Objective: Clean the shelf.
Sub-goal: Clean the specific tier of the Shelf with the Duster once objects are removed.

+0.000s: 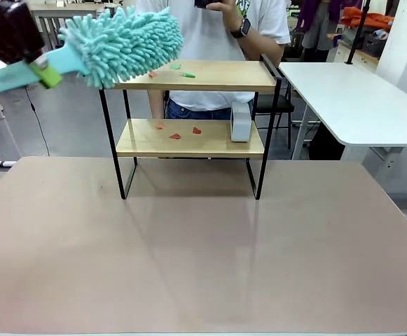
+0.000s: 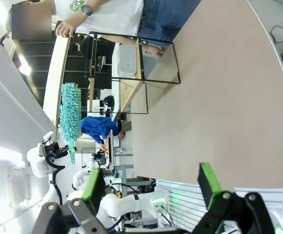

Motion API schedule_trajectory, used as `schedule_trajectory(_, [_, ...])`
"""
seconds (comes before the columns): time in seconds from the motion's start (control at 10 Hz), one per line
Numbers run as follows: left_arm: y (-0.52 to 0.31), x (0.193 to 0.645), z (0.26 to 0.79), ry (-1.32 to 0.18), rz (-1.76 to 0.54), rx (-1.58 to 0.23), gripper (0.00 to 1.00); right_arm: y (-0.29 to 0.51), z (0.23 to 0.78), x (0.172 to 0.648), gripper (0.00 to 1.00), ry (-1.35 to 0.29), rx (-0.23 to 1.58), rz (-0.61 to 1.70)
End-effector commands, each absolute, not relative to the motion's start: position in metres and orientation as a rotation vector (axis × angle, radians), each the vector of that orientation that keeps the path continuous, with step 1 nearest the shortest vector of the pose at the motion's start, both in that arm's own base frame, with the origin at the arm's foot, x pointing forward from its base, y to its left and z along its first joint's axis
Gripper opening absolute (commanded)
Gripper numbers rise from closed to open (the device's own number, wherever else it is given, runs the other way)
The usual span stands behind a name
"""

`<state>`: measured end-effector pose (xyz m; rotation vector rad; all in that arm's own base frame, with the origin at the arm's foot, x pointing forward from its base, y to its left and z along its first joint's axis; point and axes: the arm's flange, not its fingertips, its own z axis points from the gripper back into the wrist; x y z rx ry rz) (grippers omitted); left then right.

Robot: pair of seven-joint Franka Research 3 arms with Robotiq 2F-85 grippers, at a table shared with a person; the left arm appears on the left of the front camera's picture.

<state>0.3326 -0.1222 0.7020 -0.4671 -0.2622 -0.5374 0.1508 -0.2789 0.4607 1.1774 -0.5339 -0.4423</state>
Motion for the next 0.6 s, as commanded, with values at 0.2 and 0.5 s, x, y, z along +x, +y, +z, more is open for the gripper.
schedule_trajectory(0.2, [-0.139,0.361,0.724,-0.295,-0.344,-0.446,0.00,-0.279,0.461,0.152,1.00,-0.563,1.186,-0.420])
schedule_trajectory(0.5, [-0.156,0.377,0.718,-0.275,-0.319,-0.346,0.00,-0.279,0.461,0.152,1.00,-0.563,1.186,-0.420])
